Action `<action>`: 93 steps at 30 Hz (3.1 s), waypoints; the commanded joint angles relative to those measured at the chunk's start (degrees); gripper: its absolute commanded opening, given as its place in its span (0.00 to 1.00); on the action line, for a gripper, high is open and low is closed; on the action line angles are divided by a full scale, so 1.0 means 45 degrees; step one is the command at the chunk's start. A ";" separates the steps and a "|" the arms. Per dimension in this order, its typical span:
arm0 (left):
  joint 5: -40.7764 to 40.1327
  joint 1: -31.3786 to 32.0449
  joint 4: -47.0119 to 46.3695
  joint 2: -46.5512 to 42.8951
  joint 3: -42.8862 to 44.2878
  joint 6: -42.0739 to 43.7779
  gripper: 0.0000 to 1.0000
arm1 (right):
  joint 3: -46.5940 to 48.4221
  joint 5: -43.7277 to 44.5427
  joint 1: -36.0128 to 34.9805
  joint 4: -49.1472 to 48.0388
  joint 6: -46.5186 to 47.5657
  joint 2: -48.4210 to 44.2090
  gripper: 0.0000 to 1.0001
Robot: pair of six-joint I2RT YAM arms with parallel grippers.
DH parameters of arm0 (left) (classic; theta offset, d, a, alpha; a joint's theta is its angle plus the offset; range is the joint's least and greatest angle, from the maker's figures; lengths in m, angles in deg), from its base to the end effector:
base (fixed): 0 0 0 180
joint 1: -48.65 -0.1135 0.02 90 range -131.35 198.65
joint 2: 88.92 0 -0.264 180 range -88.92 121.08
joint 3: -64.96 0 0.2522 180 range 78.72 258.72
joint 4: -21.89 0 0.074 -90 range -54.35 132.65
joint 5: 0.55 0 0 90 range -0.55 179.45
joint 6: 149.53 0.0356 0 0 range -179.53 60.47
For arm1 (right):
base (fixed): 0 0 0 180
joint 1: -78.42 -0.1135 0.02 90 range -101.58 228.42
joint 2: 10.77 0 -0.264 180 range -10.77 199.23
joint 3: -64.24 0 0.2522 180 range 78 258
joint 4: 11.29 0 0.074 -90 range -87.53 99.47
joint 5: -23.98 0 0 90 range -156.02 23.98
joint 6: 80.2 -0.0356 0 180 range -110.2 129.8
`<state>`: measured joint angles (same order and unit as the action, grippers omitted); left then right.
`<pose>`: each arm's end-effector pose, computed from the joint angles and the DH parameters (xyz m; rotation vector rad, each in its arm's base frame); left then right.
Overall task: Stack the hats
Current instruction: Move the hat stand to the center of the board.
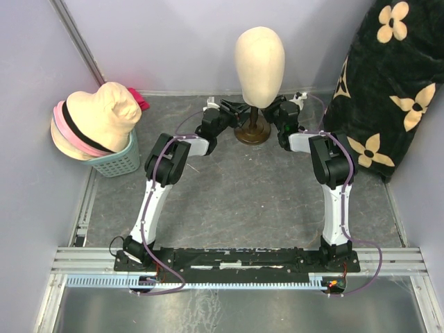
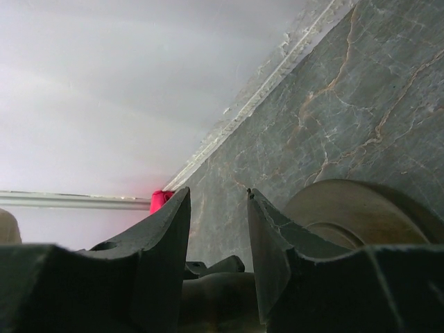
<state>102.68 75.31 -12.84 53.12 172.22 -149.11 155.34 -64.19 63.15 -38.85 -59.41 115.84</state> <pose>0.4825 -0.2513 0.1319 -0.7885 1.7026 -1.6955 0.4742 0.1283 0.1638 0.8522 1.6186 1.0482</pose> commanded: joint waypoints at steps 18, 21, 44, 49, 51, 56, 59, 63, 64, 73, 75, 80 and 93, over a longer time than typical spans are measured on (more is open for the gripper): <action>0.2136 0.0413 -0.0895 -0.1847 -0.2642 -0.0372 0.63 | -0.1908 -0.1046 -0.1070 -0.0330 0.0083 -0.1305 0.47; 0.1975 0.0481 -0.1029 -0.2723 -0.3703 -0.0249 0.63 | -0.2384 -0.0920 -0.1271 -0.0327 0.0169 -0.1688 0.47; -0.0385 0.1655 -0.1184 -0.6717 -0.9495 -0.0356 0.64 | -0.4794 -0.0233 -0.1696 0.2919 0.1893 -0.4959 0.49; -0.0954 0.1655 0.0132 -0.7656 -0.9544 0.0380 0.68 | -0.4824 0.0673 -0.1703 0.4125 0.2701 -0.5996 0.53; -0.1264 0.1643 0.0703 -0.8146 -0.9528 0.0677 0.72 | -0.4823 0.1172 -0.1681 0.4607 0.3047 -0.6454 0.55; -0.2247 0.1620 0.2177 -0.9304 -0.9624 0.1334 0.81 | -0.4951 0.2288 -0.1525 0.5831 0.3693 -0.7501 0.60; -0.2767 0.1616 0.3289 -1.0036 -0.9655 0.1722 0.83 | -0.5215 0.2854 -0.1468 0.6451 0.3869 -0.8155 0.62; -0.3561 0.1635 0.4730 -1.1179 -0.9788 0.2106 0.84 | -0.5779 0.3253 -0.1352 0.6742 0.3932 -0.8942 0.63; -0.3734 0.1635 0.5125 -1.1438 -0.9781 0.2225 0.84 | -0.5851 0.3147 -0.1307 0.6780 0.3925 -0.9076 0.63; -0.5965 0.1690 0.8302 -1.4414 -0.9931 0.3415 0.85 | -0.6653 0.3555 -0.1257 0.7395 0.4331 -1.0842 0.63; -0.6805 0.1745 0.9203 -1.5538 -0.9661 0.4012 0.85 | -0.6769 0.3896 -0.1256 0.7855 0.4681 -1.1618 0.63; -0.9411 0.1782 1.1597 -1.7981 -0.8789 0.5152 0.86 | -0.6655 0.4693 -0.1288 0.9286 0.5380 -1.3753 0.63; -1.6266 0.1753 1.4994 -1.9250 -0.4063 0.9228 0.93 | -0.4087 0.5792 -0.2006 1.1465 0.7415 -1.5029 0.65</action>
<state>43.82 83.18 51.05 -34.68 148.30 -117.84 130.80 -41.64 54.78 10.83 -31.91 48.91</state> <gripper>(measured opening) 0.920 0.645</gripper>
